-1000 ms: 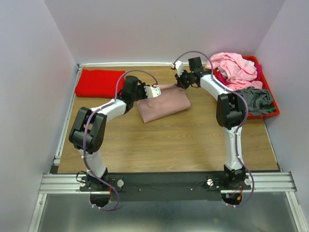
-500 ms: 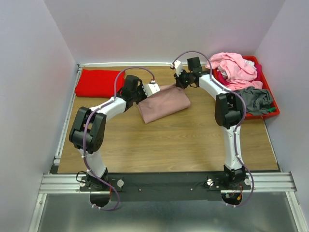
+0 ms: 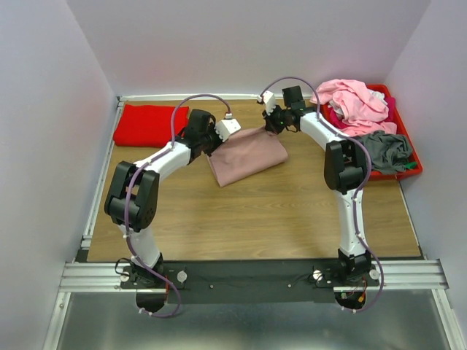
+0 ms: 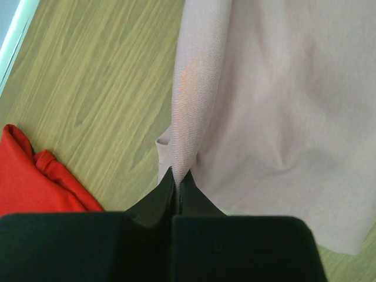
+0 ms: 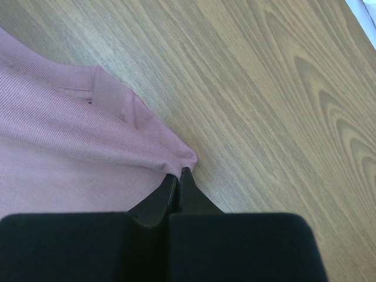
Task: Fold and stack the t-shirts
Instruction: Fold the tshirt
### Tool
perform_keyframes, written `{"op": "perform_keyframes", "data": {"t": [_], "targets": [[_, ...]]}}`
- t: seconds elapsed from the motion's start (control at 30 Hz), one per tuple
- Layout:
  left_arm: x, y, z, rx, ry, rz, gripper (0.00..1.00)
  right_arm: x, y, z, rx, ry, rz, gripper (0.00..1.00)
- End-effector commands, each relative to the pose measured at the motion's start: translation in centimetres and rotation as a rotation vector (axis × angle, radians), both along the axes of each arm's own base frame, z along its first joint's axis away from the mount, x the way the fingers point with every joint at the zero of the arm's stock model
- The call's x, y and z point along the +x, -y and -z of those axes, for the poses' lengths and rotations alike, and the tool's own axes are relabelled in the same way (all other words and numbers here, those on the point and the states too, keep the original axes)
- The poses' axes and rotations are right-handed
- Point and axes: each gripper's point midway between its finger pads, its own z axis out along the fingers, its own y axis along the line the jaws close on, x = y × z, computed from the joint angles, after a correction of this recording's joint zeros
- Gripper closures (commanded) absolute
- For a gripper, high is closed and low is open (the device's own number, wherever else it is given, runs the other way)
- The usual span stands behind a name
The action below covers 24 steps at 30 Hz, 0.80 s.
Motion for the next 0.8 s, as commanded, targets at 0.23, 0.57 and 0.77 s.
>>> {"op": "perform_keyframes", "data": {"t": [0.23, 0.57, 0.77], "targets": [[-0.9, 0.9, -4.0, -0.143, -0.098, -0.073, 1.00, 0.4, 0.9, -1.9, -0.018, 0.051, 0.018, 1.00], [-2.4, 2.1, -6.0, -0.290, -0.217, -0.149, 1.00, -0.2, 1.1, -2.4, -0.029, 0.057, 0.011, 0.99], [-3.2, 1.9, -6.2, -0.311, -0.253, -0.191, 1.00, -0.5, 1.4, -2.2, -0.040, 0.055, 0.008, 0.99]]}}
